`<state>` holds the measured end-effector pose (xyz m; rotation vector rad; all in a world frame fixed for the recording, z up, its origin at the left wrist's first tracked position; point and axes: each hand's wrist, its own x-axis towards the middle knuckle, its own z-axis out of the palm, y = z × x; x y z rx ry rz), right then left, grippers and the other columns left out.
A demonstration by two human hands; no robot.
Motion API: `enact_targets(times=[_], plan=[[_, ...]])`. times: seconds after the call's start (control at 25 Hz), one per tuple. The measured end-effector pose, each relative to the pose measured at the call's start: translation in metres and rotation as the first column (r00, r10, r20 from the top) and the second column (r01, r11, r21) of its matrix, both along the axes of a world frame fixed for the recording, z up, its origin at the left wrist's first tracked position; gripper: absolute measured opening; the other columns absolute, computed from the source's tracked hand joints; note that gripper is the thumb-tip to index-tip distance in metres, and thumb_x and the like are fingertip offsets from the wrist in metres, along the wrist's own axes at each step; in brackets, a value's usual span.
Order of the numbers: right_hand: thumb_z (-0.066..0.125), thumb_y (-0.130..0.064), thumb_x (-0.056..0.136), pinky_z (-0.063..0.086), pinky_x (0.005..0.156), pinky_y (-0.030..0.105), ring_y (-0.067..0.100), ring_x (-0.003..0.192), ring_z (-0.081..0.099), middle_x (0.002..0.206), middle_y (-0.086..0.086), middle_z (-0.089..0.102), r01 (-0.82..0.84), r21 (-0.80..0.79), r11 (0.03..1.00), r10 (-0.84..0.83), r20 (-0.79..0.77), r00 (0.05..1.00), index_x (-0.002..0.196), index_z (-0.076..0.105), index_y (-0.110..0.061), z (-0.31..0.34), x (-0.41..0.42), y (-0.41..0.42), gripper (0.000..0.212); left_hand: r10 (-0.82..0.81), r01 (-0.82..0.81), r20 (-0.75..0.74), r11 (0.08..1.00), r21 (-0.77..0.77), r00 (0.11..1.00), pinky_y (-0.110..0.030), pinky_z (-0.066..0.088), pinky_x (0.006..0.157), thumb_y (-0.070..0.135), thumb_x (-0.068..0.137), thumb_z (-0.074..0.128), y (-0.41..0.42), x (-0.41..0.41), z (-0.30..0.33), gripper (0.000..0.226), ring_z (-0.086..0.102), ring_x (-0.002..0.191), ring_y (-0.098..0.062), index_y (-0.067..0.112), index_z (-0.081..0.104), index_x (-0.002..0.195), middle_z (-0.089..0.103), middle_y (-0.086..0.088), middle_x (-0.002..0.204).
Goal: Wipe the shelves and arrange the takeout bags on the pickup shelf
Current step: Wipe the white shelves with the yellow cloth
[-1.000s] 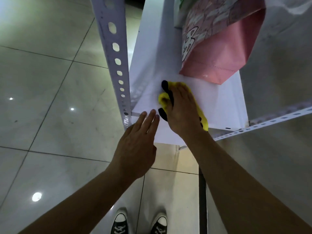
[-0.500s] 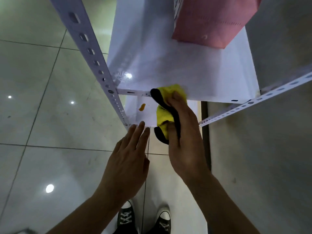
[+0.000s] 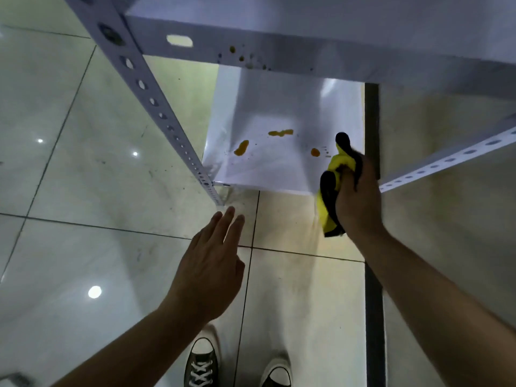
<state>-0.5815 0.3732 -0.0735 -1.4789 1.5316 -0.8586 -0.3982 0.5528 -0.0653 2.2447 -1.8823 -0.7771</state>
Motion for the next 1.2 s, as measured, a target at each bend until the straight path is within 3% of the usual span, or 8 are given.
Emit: enact_targets(times=[0.12, 0.24, 0.4, 0.56, 0.72, 0.8, 0.96, 1.2], plan=[[0.037, -0.004, 0.106, 0.047, 0.074, 0.003, -0.008, 0.078, 0.058, 0.101, 0.015, 0.063, -0.107, -0.184, 0.977, 0.115, 0.031, 0.993, 0.142, 0.054, -0.016, -0.025, 0.006, -0.053, 0.042, 0.008, -0.006, 0.028, 0.998, -0.069, 1.000, -0.036, 0.016, 0.123, 0.022, 0.096, 0.050, -0.031, 0.005, -0.030, 0.072, 0.009, 0.154, -0.024, 0.014, 0.016, 0.159, 0.010, -0.008, 0.167], [0.043, -0.007, 0.101, 0.046, 0.079, 0.005, 0.005, 0.088, 0.061, 0.109, 0.012, 0.065, -0.177, -0.232, 0.956, 0.122, -0.234, 0.964, 0.144, 0.052, -0.016, -0.056, 0.004, -0.087, 0.045, 0.001, 0.003, 0.038, 0.994, -0.113, 0.999, -0.033, 0.015, 0.123, 0.024, 0.095, 0.053, -0.052, 0.007, -0.053, 0.076, 0.006, 0.155, -0.023, 0.015, 0.013, 0.159, 0.005, -0.006, 0.168], [0.049, -0.041, 0.102, 0.038, 0.112, 0.048, 0.042, 0.133, 0.047, 0.152, 0.020, 0.045, -0.158, -0.061, 0.985, 0.060, -0.747, 0.662, 0.154, 0.036, -0.007, -0.123, -0.001, -0.077, 0.064, -0.074, 0.086, 0.093, 0.988, -0.129, 0.993, -0.039, 0.021, 0.122, 0.019, 0.088, 0.064, -0.072, 0.007, -0.087, 0.083, 0.013, 0.153, -0.030, 0.011, 0.021, 0.158, 0.011, -0.011, 0.166], [0.043, -0.044, 0.103, 0.029, 0.116, 0.054, 0.046, 0.141, 0.039, 0.158, 0.026, 0.034, -0.188, -0.173, 0.967, 0.002, -0.731, 0.682, 0.157, 0.030, -0.005, -0.148, 0.012, -0.092, 0.068, -0.132, 0.148, 0.186, 0.986, -0.078, 0.974, -0.050, 0.031, 0.116, 0.026, 0.077, 0.074, -0.084, 0.015, -0.108, 0.088, 0.030, 0.147, -0.035, 0.006, 0.034, 0.153, 0.029, -0.013, 0.161], [0.049, -0.043, 0.102, 0.030, 0.115, 0.053, 0.047, 0.140, 0.037, 0.162, 0.027, 0.027, -0.335, -0.093, 0.937, 0.148, -0.765, 0.626, 0.160, 0.025, -0.014, -0.148, 0.021, -0.160, 0.069, -0.178, 0.194, 0.250, 0.980, -0.038, 0.952, -0.044, -0.005, 0.125, 0.051, 0.094, 0.042, -0.084, 0.021, -0.125, 0.091, -0.018, 0.152, -0.026, 0.019, -0.017, 0.156, -0.023, -0.002, 0.163], [0.046, -0.047, 0.103, 0.029, 0.116, 0.050, 0.045, 0.142, 0.035, 0.164, 0.024, 0.023, -0.364, -0.090, 0.927, 0.163, -0.778, 0.607, 0.161, 0.021, -0.018, -0.150, 0.030, -0.188, 0.070, -0.179, 0.198, 0.266, 0.979, -0.049, 0.947, -0.042, -0.006, 0.125, 0.058, 0.091, 0.031, -0.081, 0.019, -0.132, 0.092, -0.027, 0.150, -0.024, 0.020, -0.025, 0.153, -0.029, 0.000, 0.162], [0.044, -0.047, 0.103, 0.028, 0.117, 0.047, 0.041, 0.146, 0.032, 0.165, 0.021, 0.022, -0.411, -0.138, 0.901, 0.161, -0.774, 0.612, 0.161, 0.021, -0.019, -0.146, 0.048, -0.204, 0.069, -0.140, 0.173, 0.252, 0.979, -0.111, 0.958, -0.040, -0.003, 0.125, 0.062, 0.090, 0.029, -0.077, 0.019, -0.143, 0.092, -0.024, 0.151, -0.021, 0.022, -0.020, 0.156, -0.025, 0.003, 0.164], [0.043, -0.040, 0.106, 0.023, 0.121, 0.043, 0.032, 0.151, 0.029, 0.167, 0.011, 0.023, -0.709, -0.152, 0.688, 0.411, -0.724, 0.554, 0.160, 0.028, -0.027, -0.154, 0.063, -0.099, 0.057, -0.109, 0.140, 0.215, 0.981, -0.135, 0.971, -0.034, 0.007, 0.123, 0.047, 0.100, 0.038, -0.077, 0.020, -0.126, 0.076, 0.001, 0.155, -0.024, 0.018, 0.002, 0.160, -0.004, -0.006, 0.168]])
